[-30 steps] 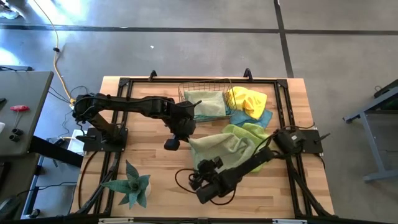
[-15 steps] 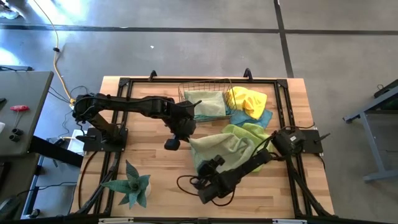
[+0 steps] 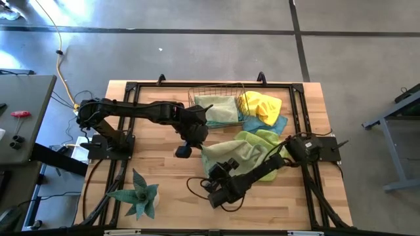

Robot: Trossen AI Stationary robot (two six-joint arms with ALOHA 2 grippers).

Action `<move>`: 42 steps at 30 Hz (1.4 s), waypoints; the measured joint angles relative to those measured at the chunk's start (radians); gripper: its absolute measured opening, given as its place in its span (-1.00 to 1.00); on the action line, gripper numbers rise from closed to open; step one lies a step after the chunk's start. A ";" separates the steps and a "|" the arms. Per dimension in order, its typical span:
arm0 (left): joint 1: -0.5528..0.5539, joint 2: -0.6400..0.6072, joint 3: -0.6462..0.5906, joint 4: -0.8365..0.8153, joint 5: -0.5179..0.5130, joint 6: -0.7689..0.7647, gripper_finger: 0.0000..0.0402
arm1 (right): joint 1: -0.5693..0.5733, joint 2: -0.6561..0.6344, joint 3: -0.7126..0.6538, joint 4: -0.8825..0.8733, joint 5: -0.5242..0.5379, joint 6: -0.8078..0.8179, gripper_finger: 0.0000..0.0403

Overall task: Fold microfiber towels
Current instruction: Fold the light green towel

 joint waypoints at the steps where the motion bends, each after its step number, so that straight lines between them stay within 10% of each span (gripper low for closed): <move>1: -0.001 0.000 0.000 0.000 0.000 -0.004 -1.00 | -0.008 0.000 0.000 0.000 0.000 -0.004 0.09; 42: -0.058 0.000 0.000 -0.016 0.000 -0.026 -1.00 | 0.024 0.038 0.024 0.055 0.029 0.103 0.09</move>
